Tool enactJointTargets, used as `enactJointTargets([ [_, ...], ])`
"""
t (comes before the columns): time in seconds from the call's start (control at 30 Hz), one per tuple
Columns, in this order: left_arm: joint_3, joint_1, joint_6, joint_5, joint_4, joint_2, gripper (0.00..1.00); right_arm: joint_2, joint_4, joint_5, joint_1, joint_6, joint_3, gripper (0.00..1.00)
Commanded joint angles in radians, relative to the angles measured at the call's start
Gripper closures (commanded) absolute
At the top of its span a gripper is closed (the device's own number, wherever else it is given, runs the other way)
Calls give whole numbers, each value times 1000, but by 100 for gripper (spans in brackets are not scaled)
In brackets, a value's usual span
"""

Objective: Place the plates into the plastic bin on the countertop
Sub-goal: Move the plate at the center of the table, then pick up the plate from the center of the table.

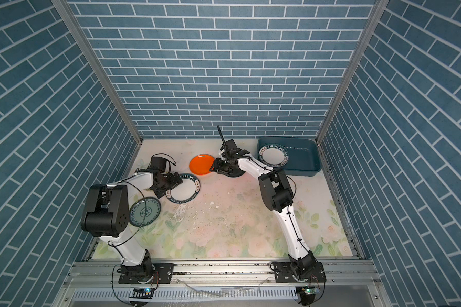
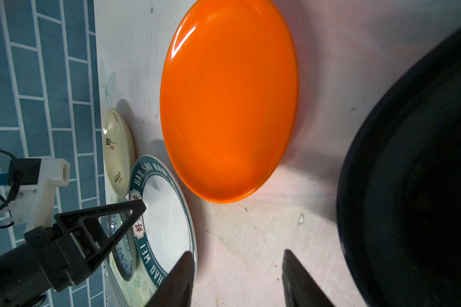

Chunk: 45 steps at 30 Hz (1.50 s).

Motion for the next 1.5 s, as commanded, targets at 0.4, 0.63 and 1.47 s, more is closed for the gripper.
enactJointTargets([
  [0.4, 8, -11, -24, 169, 98, 54, 0, 21, -80, -73, 19, -45, -18, 48],
  [0.63, -29, -34, -79, 195, 126, 38, 0, -3, -60, -71, 36, -40, -97, 48],
  [1.47, -44, -72, -210, 358, 229, 27, 0, -56, -64, -83, 89, -40, -106, 93],
])
